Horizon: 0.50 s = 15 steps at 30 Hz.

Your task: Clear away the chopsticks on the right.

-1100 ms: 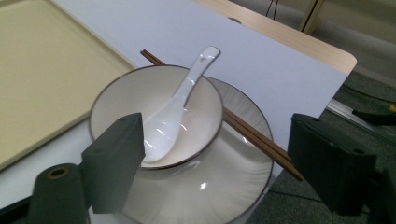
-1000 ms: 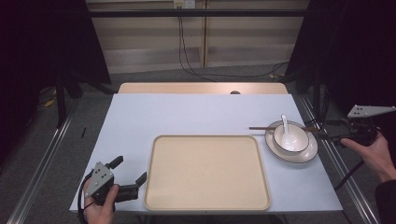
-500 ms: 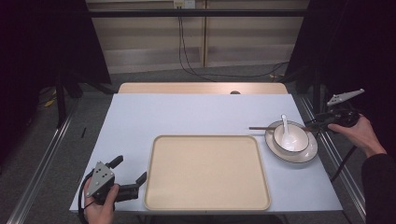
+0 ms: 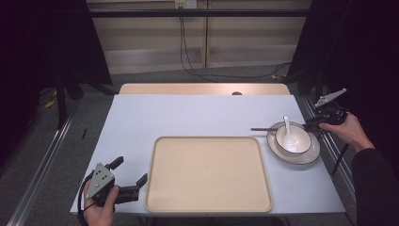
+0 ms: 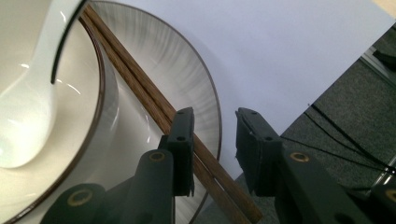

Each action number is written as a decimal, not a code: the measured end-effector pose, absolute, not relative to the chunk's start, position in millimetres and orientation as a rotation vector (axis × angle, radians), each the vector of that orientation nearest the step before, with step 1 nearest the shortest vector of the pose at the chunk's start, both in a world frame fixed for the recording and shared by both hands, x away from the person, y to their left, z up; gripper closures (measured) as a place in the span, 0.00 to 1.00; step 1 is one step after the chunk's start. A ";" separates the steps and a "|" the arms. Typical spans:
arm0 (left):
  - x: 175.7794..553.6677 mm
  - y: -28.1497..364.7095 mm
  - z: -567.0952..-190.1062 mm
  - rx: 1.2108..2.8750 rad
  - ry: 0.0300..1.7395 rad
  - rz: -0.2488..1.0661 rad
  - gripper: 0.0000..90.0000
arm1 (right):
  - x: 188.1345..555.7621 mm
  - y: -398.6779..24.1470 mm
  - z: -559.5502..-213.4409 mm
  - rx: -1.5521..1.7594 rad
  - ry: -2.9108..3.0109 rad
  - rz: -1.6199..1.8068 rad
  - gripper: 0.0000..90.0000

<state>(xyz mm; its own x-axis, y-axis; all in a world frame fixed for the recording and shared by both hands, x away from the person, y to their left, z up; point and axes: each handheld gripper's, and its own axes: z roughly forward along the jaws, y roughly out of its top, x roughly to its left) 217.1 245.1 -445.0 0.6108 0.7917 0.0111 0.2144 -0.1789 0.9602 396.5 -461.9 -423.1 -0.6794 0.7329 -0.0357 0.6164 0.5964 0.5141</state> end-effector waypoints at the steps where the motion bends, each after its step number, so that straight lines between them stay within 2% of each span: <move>1: 217.1 245.1 -445.0 1.712 0.833 0.640 0.01 | 396.3 -461.8 -424.4 1.117 2.589 0.682 0.77; 13: 217.8 245.8 -445.3 1.707 0.844 0.645 0.01 | 398.7 -458.4 -427.8 1.067 2.621 0.684 0.75; 15: 218.1 246.0 -445.4 1.707 0.841 0.642 0.01 | 402.5 -451.1 -428.7 1.063 2.623 0.664 0.69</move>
<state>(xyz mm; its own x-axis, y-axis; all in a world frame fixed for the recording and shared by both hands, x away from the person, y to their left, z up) 218.1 246.0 -445.4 0.6051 0.7961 0.0075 0.2169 -0.1739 0.9606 402.5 -451.1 -428.7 -0.7088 0.7039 -0.0453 0.5976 0.6334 0.4917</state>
